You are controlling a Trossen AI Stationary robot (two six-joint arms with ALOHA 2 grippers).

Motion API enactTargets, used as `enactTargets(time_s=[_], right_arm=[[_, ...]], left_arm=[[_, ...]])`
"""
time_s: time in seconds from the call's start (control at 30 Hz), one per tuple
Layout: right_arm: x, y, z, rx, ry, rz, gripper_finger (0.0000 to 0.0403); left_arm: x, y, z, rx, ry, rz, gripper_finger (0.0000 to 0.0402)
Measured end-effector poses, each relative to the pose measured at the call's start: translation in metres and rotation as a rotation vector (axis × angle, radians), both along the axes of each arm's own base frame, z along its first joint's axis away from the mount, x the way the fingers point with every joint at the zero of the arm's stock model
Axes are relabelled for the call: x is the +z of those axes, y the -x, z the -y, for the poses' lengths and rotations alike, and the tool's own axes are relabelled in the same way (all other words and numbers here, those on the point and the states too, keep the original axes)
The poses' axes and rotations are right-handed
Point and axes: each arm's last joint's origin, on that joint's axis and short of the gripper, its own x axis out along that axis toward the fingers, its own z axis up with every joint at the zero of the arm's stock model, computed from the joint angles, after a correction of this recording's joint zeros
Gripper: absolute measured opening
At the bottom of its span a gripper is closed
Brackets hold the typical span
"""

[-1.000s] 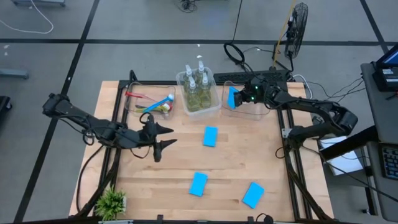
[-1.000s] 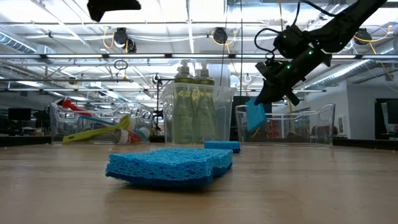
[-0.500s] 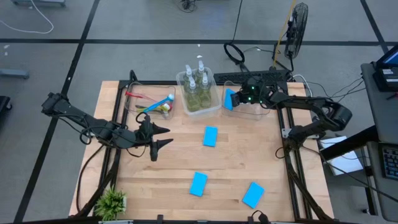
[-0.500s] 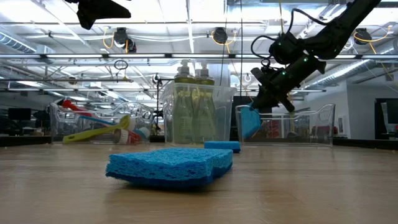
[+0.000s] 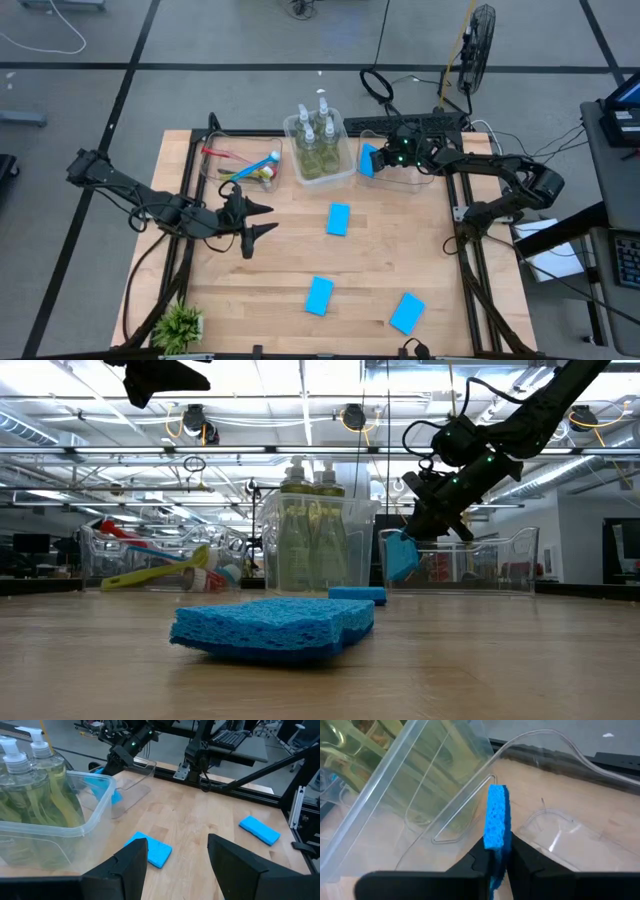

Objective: Pick & Place Kitchen Sink Supplies
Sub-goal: Put the blue sponge into the right transparent bin

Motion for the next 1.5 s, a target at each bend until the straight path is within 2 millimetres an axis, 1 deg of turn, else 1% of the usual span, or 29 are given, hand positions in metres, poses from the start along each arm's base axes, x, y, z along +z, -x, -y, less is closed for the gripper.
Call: enactTargets(time_s=[0.53, 0.77, 0.87, 1.17, 1.3, 1.5], right_arm=[[-0.001, 0.0, 0.0, 0.0, -0.006, -0.007, 0.0123], [-0.001, 0.0, -0.001, 0.02, 0.002, -0.01, 0.0152], [-0.001, 0.0, -0.002, 0.048, 0.009, -0.014, 0.0169], [-0.001, 0.002, -0.001, 0.047, 0.015, -0.035, 0.0222], [0.001, 0.006, -0.001, 0.04, 0.02, -0.046, 0.0228], [0.009, 0.01, -0.003, 0.047, 0.051, -0.045, 0.0216]], left_arm=[[0.0, 0.0, 0.001, -0.009, 0.005, 0.0, 0.0209], [0.0, 0.002, 0.005, -0.029, 0.018, 0.003, 0.0209], [0.0, 0.002, 0.007, -0.037, 0.02, 0.004, 0.0209], [0.0, 0.003, 0.008, -0.041, 0.03, 0.006, 0.0209], [0.0, 0.003, 0.008, -0.04, 0.032, 0.007, 0.0209], [0.0, 0.003, 0.008, -0.04, 0.028, 0.006, 0.0209]])
